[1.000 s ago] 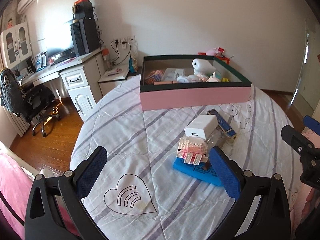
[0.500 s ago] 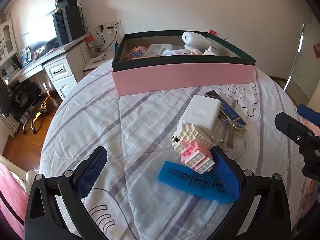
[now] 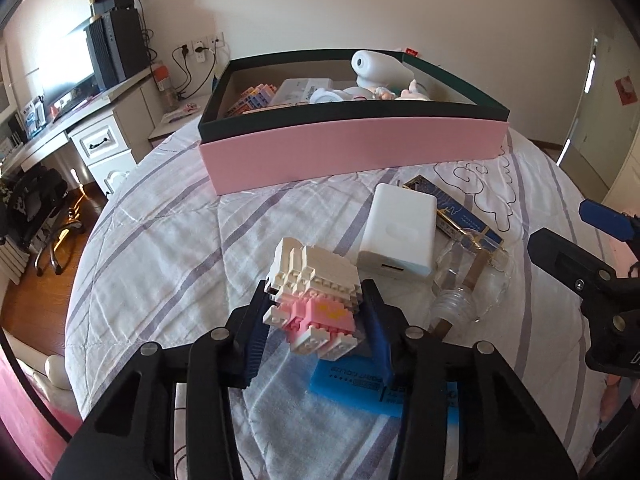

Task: Organize rigid objects
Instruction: 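Grasp the white-and-pink block piece with the left tool while the right tool grasps the glass jar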

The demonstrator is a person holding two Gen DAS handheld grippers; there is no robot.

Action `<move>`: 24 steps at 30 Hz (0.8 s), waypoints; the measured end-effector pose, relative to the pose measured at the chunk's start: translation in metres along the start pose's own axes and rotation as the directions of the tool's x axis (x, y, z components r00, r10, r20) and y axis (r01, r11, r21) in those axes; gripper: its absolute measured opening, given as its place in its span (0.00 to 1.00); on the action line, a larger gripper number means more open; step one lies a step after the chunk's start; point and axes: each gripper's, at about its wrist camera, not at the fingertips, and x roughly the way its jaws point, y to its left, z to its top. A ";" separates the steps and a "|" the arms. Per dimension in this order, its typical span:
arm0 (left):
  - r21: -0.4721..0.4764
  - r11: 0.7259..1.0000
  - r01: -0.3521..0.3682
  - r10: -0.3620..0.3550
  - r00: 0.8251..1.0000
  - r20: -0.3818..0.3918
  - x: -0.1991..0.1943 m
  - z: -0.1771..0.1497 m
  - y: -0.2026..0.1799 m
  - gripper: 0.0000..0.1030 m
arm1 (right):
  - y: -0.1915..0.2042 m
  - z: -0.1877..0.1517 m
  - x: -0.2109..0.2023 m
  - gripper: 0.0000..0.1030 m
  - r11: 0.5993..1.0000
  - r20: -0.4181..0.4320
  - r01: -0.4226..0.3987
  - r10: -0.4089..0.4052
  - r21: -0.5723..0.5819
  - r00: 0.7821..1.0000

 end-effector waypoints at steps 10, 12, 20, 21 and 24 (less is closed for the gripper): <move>-0.060 0.995 -0.078 0.081 0.996 0.038 -0.022 -0.018 0.031 0.43 | 0.043 -0.002 0.012 1.00 0.996 -0.053 -0.044 0.040 -0.077 0.998; -0.070 0.995 -0.077 0.079 0.996 0.038 -0.024 -0.021 0.036 0.43 | 0.051 -0.003 0.018 1.00 0.996 -0.068 -0.042 0.037 -0.084 0.997; -0.074 0.996 -0.053 0.056 0.998 0.042 -0.027 -0.026 0.037 0.43 | 0.061 -0.004 0.034 0.98 0.995 -0.138 -0.065 0.054 -0.074 0.989; -0.074 0.996 -0.049 0.052 0.998 0.043 -0.027 -0.026 0.036 0.43 | 0.060 -0.004 0.035 0.89 0.995 -0.146 -0.078 0.067 -0.069 0.987; -0.069 0.997 -0.043 0.046 0.998 0.046 -0.028 -0.027 0.033 0.43 | 0.054 -0.007 0.031 0.64 0.993 -0.144 -0.112 0.104 -0.048 0.984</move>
